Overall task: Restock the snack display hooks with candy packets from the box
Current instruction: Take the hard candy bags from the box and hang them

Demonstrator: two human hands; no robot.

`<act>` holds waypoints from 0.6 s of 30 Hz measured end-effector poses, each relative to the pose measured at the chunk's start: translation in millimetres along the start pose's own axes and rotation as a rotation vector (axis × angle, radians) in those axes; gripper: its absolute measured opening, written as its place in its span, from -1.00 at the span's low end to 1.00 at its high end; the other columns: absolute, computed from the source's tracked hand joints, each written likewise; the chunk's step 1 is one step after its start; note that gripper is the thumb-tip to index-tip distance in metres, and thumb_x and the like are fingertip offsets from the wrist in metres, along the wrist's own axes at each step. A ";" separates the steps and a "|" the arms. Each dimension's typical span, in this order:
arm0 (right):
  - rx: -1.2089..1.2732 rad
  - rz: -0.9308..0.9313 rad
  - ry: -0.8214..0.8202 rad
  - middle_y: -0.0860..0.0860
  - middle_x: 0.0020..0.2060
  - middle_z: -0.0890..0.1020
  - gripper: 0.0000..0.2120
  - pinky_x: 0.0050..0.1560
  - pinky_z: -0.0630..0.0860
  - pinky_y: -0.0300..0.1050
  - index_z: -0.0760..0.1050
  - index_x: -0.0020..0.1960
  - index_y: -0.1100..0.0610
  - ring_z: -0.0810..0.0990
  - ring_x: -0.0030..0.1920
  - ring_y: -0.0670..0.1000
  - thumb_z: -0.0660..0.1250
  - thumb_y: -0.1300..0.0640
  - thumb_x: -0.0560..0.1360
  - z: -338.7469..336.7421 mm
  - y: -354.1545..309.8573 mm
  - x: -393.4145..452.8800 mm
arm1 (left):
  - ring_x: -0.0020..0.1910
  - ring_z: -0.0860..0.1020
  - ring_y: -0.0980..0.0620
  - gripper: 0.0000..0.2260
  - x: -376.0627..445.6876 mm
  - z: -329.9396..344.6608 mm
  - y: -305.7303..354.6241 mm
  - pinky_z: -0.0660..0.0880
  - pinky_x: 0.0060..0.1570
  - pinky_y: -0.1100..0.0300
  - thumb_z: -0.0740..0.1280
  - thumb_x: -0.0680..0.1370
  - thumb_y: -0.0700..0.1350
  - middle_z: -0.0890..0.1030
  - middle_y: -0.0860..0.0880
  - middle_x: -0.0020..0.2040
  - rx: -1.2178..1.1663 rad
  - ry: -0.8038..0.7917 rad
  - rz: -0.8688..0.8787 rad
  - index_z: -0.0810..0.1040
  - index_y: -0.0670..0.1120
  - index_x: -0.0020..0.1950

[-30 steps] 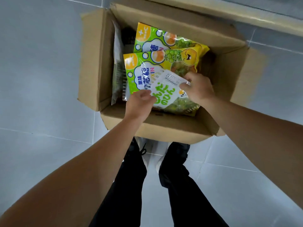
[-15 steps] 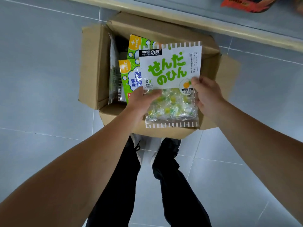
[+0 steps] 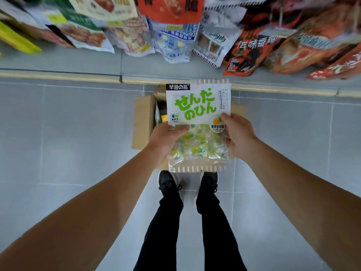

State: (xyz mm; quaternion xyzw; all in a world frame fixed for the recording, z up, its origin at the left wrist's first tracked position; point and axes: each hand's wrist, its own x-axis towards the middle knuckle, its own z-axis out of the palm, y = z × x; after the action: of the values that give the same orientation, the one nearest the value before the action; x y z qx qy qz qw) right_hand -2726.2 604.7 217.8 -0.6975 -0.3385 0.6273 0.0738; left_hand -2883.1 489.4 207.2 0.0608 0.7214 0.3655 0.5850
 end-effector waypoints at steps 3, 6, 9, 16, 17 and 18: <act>0.053 -0.057 0.019 0.06 -0.14 0.70 -0.91 -0.34 0.48 -0.16 0.59 -0.04 0.02 0.58 -0.35 0.01 0.32 0.07 0.59 -10.2 -29.4 -62.9 | -0.53 0.42 0.17 -0.88 -57.1 -13.3 46.8 0.31 -0.49 0.33 0.45 0.49 -0.08 0.58 0.05 -0.30 0.055 -0.039 0.056 0.66 -0.02 0.02; 0.099 -0.098 0.021 0.03 -0.22 0.69 -0.88 -0.34 0.47 -0.17 0.58 -0.09 0.05 0.57 -0.36 0.00 0.30 0.09 0.59 -23.4 -53.8 -120.9 | -0.51 0.47 0.27 -0.84 -106.3 -20.3 83.6 0.35 -0.48 0.32 0.45 0.50 -0.09 0.69 0.03 -0.17 0.096 -0.096 0.165 0.67 -0.03 0.06; 0.145 -0.157 0.028 0.02 -0.18 0.68 -0.89 -0.44 0.47 -0.20 0.58 -0.01 0.09 0.55 -0.41 -0.04 0.30 0.09 0.59 -42.6 -79.3 -176.6 | -0.42 0.52 0.23 -0.81 -157.5 -18.5 123.3 0.36 -0.50 0.30 0.46 0.49 -0.07 0.71 0.02 -0.02 0.139 -0.130 0.247 0.66 0.00 0.10; 0.260 -0.327 0.057 0.00 -0.31 0.67 -0.90 -0.44 0.49 -0.19 0.58 -0.03 0.09 0.60 -0.43 -0.04 0.28 0.15 0.60 -120.5 -120.0 -286.5 | -0.47 0.51 -0.03 -0.62 -268.9 23.0 186.8 0.29 -0.52 0.28 0.48 0.47 -0.04 0.53 -0.26 -0.23 0.141 -0.181 0.432 0.59 -0.36 0.06; 0.256 -0.363 0.074 0.00 -0.26 0.68 -0.89 -0.36 0.52 -0.15 0.59 0.00 0.08 0.61 -0.36 -0.02 0.29 0.14 0.60 -135.5 -125.9 -302.9 | -0.56 0.42 0.02 -0.59 -287.4 33.5 196.0 0.23 -0.58 0.29 0.48 0.47 -0.03 0.47 -0.22 -0.28 0.157 -0.163 0.468 0.57 -0.38 0.04; 0.253 -0.383 0.079 0.01 -0.21 0.69 -0.88 -0.26 0.53 -0.10 0.61 -0.01 0.07 0.62 -0.28 0.00 0.30 0.11 0.60 -149.2 -129.6 -318.2 | -0.60 0.36 0.07 -0.60 -305.6 43.1 202.8 0.20 -0.61 0.30 0.48 0.47 -0.02 0.44 -0.19 -0.33 0.171 -0.149 0.495 0.57 -0.37 0.03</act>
State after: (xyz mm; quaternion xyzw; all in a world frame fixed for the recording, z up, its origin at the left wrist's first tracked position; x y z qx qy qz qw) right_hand -2632.3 571.5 578.8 -0.6297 -0.3803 0.6114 0.2917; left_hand -2819.6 498.8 570.9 0.3111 0.6679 0.4295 0.5221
